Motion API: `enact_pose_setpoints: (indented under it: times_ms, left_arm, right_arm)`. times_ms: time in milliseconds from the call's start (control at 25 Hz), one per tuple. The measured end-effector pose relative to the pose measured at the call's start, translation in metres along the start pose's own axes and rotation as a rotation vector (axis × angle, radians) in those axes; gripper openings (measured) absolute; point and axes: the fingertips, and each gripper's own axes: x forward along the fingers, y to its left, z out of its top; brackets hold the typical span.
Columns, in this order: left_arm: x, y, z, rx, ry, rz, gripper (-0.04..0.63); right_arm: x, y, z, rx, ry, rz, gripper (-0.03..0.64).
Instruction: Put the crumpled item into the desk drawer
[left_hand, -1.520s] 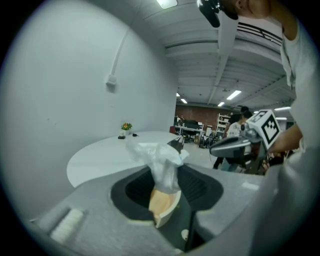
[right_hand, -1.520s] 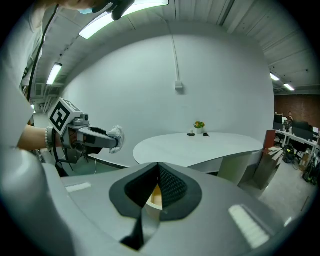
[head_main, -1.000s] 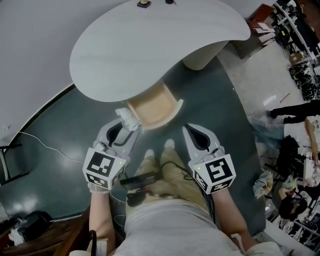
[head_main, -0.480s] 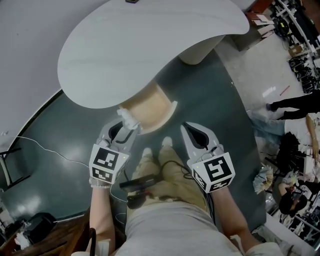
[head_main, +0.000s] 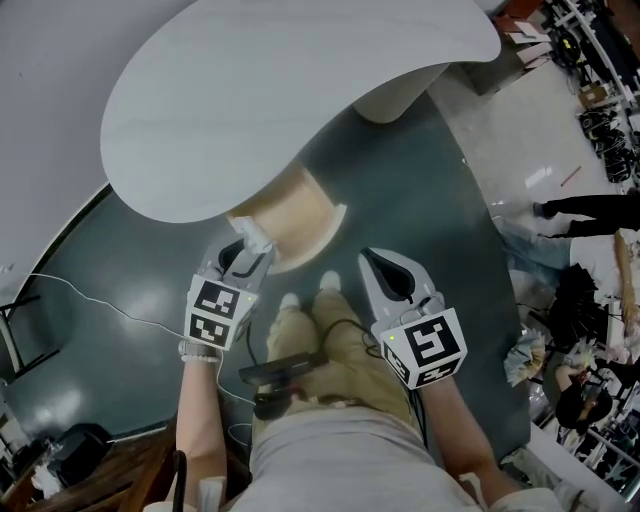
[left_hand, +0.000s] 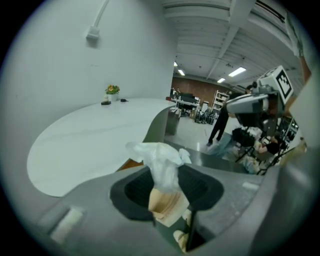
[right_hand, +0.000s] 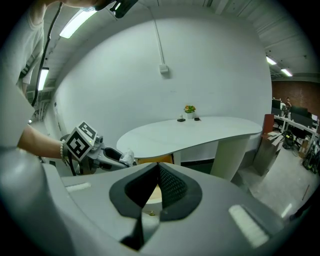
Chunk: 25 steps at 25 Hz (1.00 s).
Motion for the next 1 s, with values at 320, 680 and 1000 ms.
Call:
enact_pose_setpoints:
  times_ms: [320,680,1000]
  left_arm:
    - [0.047,0.006,-0.021,0.008,0.102,-0.022,0.152]
    - [0.085,0.014,-0.059,-0.040,0.220,-0.006,0.160]
    - [0.104,0.022,-0.088,-0.079,0.301,0.014,0.173]
  right_arm:
    - [0.004,-0.020,-0.012,0.013,0.017,-0.005,0.005]
    - [0.006,-0.036,-0.028,0.022,0.025,-0.019,0.005]
    - [0.010,-0.040,-0.035,0.027,0.026,-0.023,0.005]
